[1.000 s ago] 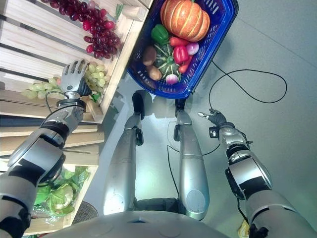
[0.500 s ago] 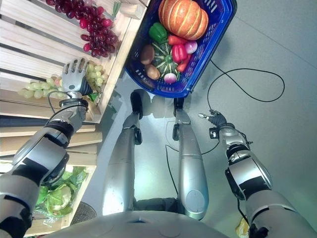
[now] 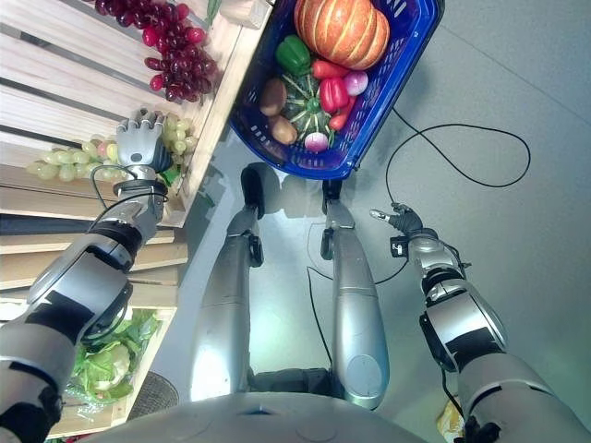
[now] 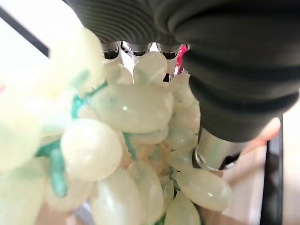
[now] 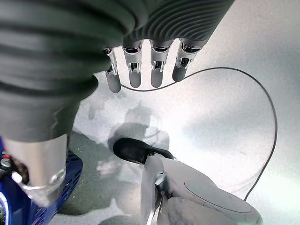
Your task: Pick up fruits and vegetables into the basket
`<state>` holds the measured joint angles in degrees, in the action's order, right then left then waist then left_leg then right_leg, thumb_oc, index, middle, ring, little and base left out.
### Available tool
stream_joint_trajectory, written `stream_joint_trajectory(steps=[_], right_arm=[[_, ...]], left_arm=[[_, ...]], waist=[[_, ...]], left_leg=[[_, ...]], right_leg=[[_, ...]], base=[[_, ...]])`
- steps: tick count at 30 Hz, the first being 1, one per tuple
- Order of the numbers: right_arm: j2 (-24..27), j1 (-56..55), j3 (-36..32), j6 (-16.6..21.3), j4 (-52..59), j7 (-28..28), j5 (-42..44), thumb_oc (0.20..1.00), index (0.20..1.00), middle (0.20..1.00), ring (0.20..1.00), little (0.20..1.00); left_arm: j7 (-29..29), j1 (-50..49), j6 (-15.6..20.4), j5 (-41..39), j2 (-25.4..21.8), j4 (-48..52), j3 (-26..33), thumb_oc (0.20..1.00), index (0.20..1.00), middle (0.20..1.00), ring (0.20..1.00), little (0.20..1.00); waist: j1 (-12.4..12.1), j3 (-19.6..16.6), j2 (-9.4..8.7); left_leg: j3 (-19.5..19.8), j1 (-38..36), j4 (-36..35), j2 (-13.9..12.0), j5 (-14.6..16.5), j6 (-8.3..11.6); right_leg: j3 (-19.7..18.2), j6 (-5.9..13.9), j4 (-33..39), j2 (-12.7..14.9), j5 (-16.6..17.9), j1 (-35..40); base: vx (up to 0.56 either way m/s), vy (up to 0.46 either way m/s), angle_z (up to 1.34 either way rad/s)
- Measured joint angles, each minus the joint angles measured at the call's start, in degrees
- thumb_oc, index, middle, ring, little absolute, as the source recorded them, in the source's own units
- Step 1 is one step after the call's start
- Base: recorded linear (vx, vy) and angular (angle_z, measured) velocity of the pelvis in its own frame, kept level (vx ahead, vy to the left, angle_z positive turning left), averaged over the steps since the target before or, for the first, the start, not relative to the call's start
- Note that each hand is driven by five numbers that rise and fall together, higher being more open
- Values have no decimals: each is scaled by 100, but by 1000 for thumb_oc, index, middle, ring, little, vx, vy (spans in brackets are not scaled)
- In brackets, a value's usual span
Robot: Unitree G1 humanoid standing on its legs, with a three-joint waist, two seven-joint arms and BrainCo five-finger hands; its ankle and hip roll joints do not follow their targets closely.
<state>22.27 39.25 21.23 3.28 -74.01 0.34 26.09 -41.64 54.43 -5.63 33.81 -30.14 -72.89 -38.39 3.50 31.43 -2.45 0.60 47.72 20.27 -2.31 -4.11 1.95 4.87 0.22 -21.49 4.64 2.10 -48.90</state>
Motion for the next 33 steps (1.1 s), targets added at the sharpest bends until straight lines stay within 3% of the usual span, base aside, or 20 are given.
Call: stream_joint_trajectory(steps=[17, 19, 21, 26, 27, 30, 33], right_arm=[[0, 6, 0, 44, -2, -2, 100, 1000, 1000, 1000, 1000, 1000], [0, 7, 0, 46, -2, -2, 100, 1000, 1000, 1000, 1000, 1000], [0, 7, 0, 47, -2, -1, 101, 1000, 1000, 1000, 1000, 1000], [1, 6, -19, 59, -3, -3, 102, 1000, 1000, 1000, 1000, 1000], [1, 6, -20, 59, -3, -4, 102, 1000, 1000, 1000, 1000, 1000], [7, 4, -122, 80, 9, -17, 100, 1000, 1000, 1000, 1000, 1000], [19, -26, -243, 128, 58, -17, 96, 1000, 1000, 1000, 1000, 1000]], left_arm=[[172, 83, -46, -36, -10, -1, -1, 200, 200, 200, 200, 200], [222, 83, 12, -394, -8, -1, 5, 200, 200, 200, 200, 200], [342, 85, 206, -966, -9, -7, 57, 200, 200, 200, 200, 200], [1015, 46, 1340, -3352, -26, -40, 1038, 200, 200, 200, 200, 200], [1094, 44, 1415, -3542, -30, -48, 1098, 200, 200, 200, 200, 200], [2053, -73, 2178, -5048, -135, -81, 1621, 200, 200, 200, 200, 200], [2763, -324, 2564, -6051, -157, 65, 1840, 200, 200, 200, 200, 200]], waist=[[-1, 0, -11], [2, 0, -11], [1, 0, -11], [-2, 0, -11], [-2, 0, -11], [12, 1, -11], [11, 1, -11]], left_leg=[[24, 36, 50, -1, 17, 10], [24, 34, 50, -1, 17, 10], [23, 31, 52, -1, 17, 10], [19, 5, 56, -1, 14, 9], [19, -1, 55, -1, 13, 10], [19, -25, 50, 2, 3, 11], [25, -38, 45, 13, -8, 15]], right_leg=[[15, 21, -15, -2, 14, -11], [15, 21, -20, -2, 14, -12], [14, 21, -29, -2, 14, -12], [8, 20, -55, -1, 14, 1], [8, 20, -57, -2, 14, 6], [9, 20, -68, 3, 15, 27], [14, 18, -70, 14, 16, 41]], base=[[0, 0, 0], [0, 0, 0], [0, 0, 0], [0, 0, 0], [0, 0, 0], [0, 0, 0], [0, 0, 0]])
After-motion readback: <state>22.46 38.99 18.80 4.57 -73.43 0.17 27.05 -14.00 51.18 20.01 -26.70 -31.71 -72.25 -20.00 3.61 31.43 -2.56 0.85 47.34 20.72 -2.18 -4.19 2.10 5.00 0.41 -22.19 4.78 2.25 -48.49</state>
